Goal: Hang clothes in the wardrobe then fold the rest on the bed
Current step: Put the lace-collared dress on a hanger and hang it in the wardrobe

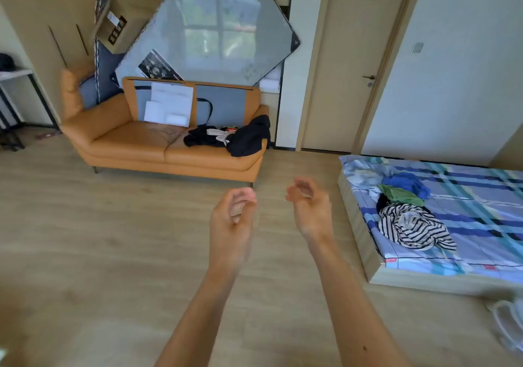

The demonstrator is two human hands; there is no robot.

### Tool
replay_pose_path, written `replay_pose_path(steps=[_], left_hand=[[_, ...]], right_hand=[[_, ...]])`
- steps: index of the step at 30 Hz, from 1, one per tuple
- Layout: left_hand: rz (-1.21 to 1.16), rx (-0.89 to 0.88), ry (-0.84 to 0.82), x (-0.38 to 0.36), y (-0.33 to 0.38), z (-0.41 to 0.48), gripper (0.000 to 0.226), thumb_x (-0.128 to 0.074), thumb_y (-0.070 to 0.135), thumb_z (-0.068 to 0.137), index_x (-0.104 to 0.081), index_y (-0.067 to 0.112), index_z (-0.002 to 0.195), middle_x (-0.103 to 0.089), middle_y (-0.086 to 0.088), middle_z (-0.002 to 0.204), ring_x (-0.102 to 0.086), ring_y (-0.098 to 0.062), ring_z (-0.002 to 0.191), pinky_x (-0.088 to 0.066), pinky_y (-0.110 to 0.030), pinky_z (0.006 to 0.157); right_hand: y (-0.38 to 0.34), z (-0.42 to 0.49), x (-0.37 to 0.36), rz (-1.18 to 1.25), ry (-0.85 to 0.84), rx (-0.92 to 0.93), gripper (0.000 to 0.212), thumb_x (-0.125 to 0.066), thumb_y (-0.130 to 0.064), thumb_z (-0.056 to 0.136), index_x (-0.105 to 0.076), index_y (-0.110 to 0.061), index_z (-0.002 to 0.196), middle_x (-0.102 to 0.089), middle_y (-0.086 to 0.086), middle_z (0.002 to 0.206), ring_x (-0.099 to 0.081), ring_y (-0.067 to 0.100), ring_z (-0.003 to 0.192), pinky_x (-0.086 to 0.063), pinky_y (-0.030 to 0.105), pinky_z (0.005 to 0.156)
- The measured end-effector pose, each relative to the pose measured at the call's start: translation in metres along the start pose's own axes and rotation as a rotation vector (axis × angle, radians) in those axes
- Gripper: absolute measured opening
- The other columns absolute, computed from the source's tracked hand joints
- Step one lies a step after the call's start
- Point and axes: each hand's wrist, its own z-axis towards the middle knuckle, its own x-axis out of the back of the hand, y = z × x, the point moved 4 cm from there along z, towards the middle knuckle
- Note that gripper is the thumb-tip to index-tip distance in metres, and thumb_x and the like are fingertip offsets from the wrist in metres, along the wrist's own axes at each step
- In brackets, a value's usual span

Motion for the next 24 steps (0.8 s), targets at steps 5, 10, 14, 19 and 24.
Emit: replay_pose_path(steps=[5,10,14,19,24], left_hand=[[-0.028,0.051,0.000,0.013,-0.028,0.073,0.014,-0.062,0.030,0.084,-0.068,0.028,0.097,-0.074,0.004,0.103,-0.068,-0.010,0.102,-0.054,-0.035,0.088],[-0.028,0.082,-0.010,0.026,-0.054,0.138,0.011,-0.062,0.032,0.084,-0.067,0.032,0.093,-0.074,0.005,0.101,-0.069,-0.008,0.100,-0.052,-0.030,0.084],[-0.012,0.119,0.002,0.030,-0.075,0.189,0.015,-0.061,0.035,0.083,-0.068,0.029,0.095,-0.075,0.004,0.102,-0.069,-0.011,0.101,-0.052,-0.031,0.090],[0.024,0.173,0.008,0.022,-0.110,0.252,0.020,-0.061,0.038,0.084,-0.069,0.028,0.098,-0.075,0.002,0.104,-0.069,-0.014,0.104,-0.053,-0.039,0.095],[0.073,0.176,0.011,0.006,-0.142,0.329,0.027,-0.061,0.050,0.079,-0.070,0.031,0.095,-0.075,0.005,0.103,-0.069,-0.016,0.105,-0.053,-0.042,0.095]], right_hand=[[0.008,0.046,-0.066,0.058,-0.040,-0.060,0.034,-0.063,-0.037,0.087,-0.066,-0.022,0.118,-0.069,-0.006,0.110,-0.070,0.018,0.099,-0.053,0.035,0.091],[0.012,0.094,-0.117,0.092,-0.076,-0.091,0.027,-0.063,-0.033,0.090,-0.064,-0.028,0.116,-0.068,-0.009,0.111,-0.069,0.017,0.100,-0.053,0.036,0.091],[0.018,0.139,-0.155,0.098,-0.111,-0.120,0.036,-0.060,-0.045,0.081,-0.062,-0.033,0.114,-0.067,-0.011,0.111,-0.068,0.016,0.104,-0.053,0.044,0.096],[0.035,0.205,-0.191,0.112,-0.111,-0.166,0.038,-0.059,-0.047,0.078,-0.062,-0.034,0.113,-0.068,-0.011,0.111,-0.068,0.014,0.104,-0.053,0.043,0.096],[0.053,0.293,-0.232,0.134,-0.126,-0.179,0.030,-0.063,-0.028,0.089,-0.064,-0.021,0.118,-0.069,-0.008,0.101,-0.069,0.017,0.100,-0.054,0.035,0.089]])
